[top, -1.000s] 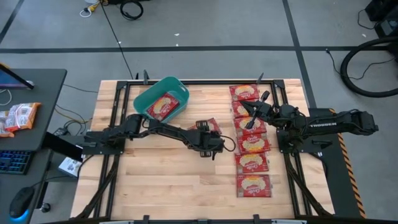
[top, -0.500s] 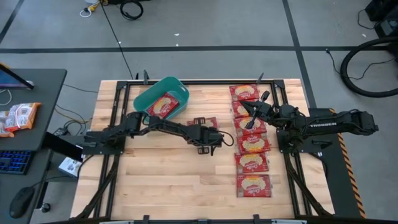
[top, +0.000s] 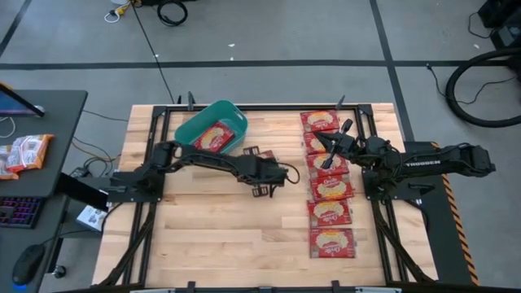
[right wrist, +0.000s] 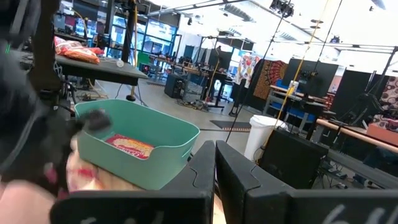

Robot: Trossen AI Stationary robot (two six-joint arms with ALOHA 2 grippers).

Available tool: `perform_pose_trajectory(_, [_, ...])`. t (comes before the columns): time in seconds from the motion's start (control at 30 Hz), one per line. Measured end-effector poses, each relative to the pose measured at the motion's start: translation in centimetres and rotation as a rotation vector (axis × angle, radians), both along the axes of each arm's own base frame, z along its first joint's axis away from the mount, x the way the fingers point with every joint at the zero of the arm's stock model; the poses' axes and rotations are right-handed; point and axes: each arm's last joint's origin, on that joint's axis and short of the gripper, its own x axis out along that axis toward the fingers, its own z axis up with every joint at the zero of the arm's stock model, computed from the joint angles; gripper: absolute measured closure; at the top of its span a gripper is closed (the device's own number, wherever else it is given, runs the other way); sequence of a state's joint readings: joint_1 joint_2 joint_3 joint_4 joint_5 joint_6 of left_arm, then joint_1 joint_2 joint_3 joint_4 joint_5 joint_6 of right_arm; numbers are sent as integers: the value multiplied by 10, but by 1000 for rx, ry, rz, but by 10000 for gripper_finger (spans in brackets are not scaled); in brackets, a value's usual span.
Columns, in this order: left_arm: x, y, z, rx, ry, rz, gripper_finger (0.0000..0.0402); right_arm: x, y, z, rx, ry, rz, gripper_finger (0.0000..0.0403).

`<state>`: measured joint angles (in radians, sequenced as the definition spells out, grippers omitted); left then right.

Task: Sort popcorn bags into baskets
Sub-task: Put the popcorn bag into the bin

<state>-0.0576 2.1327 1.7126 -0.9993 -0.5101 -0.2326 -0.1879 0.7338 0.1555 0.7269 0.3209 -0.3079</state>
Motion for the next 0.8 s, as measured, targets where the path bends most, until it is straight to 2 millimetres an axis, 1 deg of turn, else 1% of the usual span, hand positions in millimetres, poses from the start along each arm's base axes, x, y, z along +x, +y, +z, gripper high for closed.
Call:
perform_pose_trajectory(0.1, [-11,-1,23,26,-28,41,382,0,0,0,0,3,0,383])
perform_pose_trajectory(0.23, [-34,2,53,97,-22,135,382,0,0,0,0,3,-1,383])
perform_pose_trajectory(0.37, [-55,7,71,153,6,237,382,0,0,0,0,2,0,383])
perform_pose_trajectory(0.43, [-62,10,75,184,34,269,382,0,0,0,0,2,-1,383])
perform_pose_trajectory(0.57, [-69,20,65,206,82,309,382,0,0,0,0,2,0,383])
perform_pose_trajectory(0.8, [-87,49,28,217,235,369,383,0,0,0,0,2,0,383])
